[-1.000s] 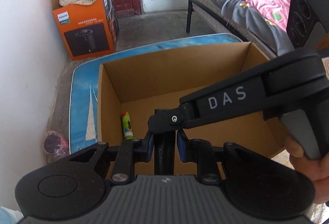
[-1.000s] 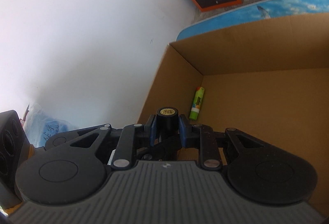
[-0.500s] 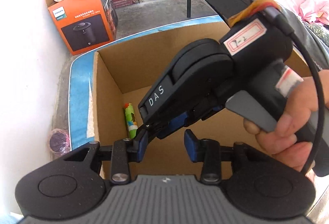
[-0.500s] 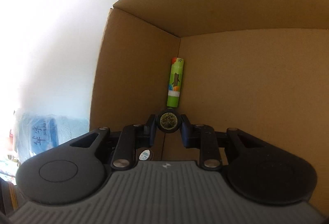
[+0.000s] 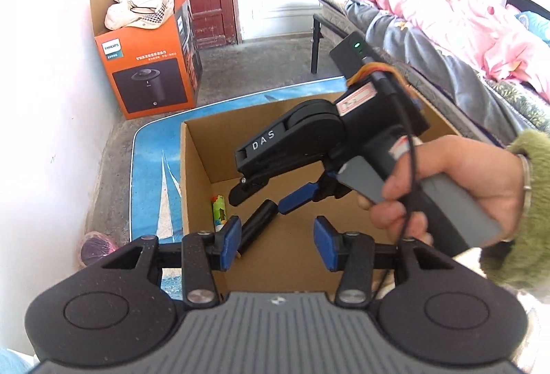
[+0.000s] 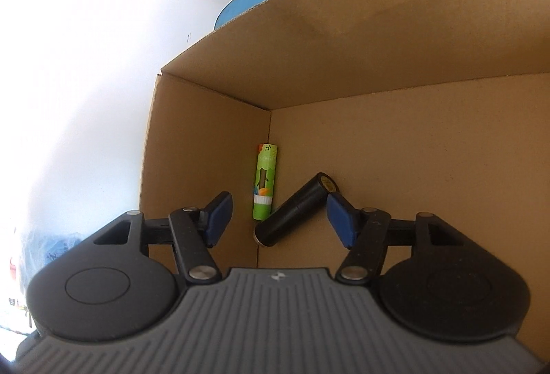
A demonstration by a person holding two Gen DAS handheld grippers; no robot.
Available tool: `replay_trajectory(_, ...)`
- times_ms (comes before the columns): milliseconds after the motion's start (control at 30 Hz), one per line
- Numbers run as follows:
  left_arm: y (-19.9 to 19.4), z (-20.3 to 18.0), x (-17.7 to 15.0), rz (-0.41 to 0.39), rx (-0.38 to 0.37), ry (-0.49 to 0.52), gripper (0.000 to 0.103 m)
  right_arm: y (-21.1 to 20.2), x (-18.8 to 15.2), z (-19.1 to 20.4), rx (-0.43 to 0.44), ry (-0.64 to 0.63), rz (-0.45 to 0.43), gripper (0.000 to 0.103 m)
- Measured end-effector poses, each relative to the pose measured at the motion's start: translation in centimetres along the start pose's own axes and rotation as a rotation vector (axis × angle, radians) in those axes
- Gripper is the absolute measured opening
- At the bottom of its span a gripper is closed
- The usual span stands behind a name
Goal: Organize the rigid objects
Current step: 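Move the right tool to the black case in the pink lid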
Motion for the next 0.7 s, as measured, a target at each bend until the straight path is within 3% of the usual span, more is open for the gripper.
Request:
replay_trajectory(200, -4.2, 0.4, -1.6, -0.068, -0.010, -0.058, 0.050, -1.9, -0.3, 0.9, 0.013, -0.021, -0.035, 0.062)
replay_trajectory(400, -8.5, 0.8, -4.3, -0.146, -0.023, -0.099, 0.063, -7.9, -3.2, 2.7, 0.068, -0.107, -0.123, 0.062)
replay_trajectory(700, -10.1, 1.0, -11.5, -0.127, -0.054, -0.144, 0.067, -18.8, -15.1, 4.8, 0.170, -0.306, -0.316, 0.062)
Point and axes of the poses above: each gripper's, at about its wrist camera, not at the fingertips, and y roughly the way its jaws point, z to its left, x to its top, the point moved 9 cm from there along y, roughly the way its jaws point, and after that the axes turned 5 degrees about z, right-handed, at the moved point
